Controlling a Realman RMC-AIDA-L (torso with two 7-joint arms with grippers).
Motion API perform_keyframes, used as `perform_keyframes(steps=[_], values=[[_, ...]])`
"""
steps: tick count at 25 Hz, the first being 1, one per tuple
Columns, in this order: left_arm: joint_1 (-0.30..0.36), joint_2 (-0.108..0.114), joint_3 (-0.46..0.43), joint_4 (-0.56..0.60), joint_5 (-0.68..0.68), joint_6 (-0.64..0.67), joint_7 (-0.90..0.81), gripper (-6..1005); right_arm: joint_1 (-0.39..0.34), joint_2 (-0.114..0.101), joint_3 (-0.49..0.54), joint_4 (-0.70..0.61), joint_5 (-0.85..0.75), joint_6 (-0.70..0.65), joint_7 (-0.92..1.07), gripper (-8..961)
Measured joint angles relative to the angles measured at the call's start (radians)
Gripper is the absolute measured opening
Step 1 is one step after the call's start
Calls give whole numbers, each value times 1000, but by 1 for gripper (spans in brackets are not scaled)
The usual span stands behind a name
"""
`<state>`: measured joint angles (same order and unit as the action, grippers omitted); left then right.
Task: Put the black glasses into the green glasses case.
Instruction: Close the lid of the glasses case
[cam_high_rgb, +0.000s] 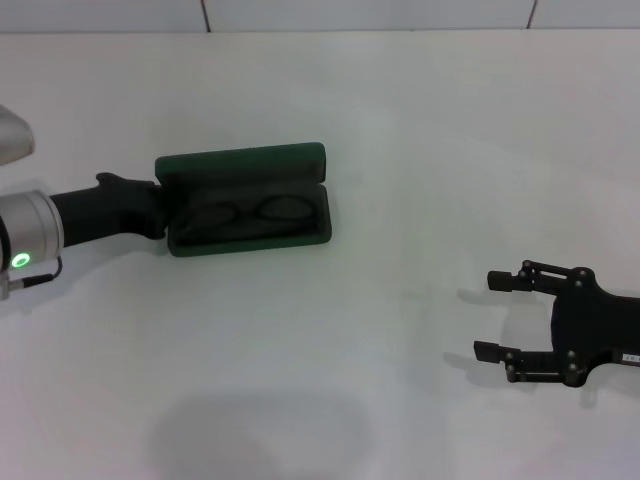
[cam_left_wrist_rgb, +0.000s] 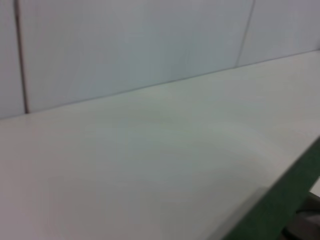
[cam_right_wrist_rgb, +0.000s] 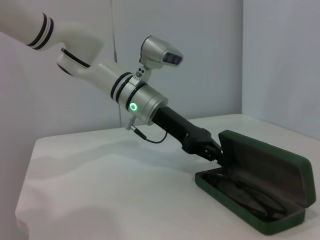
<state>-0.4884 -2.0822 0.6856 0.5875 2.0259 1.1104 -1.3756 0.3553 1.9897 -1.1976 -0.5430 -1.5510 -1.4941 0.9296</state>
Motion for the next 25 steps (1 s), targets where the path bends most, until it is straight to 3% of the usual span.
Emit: perform_keyframes(steps=[15, 18, 22, 25], values=[[-25, 1, -5, 3, -63, -83, 9, 3, 8, 2, 1, -3, 0, -1, 0, 792], [-25, 10, 4, 4, -59, -24, -28, 2, 8, 3, 1, -4, 0, -1, 0, 792], [-12, 39, 30, 14, -48, 130, -153, 2, 7, 2, 1, -5, 4, 1, -3, 791], [-3, 45, 29, 41, -62, 235, -240, 3, 7, 1, 2, -3, 7, 2, -4, 791]])
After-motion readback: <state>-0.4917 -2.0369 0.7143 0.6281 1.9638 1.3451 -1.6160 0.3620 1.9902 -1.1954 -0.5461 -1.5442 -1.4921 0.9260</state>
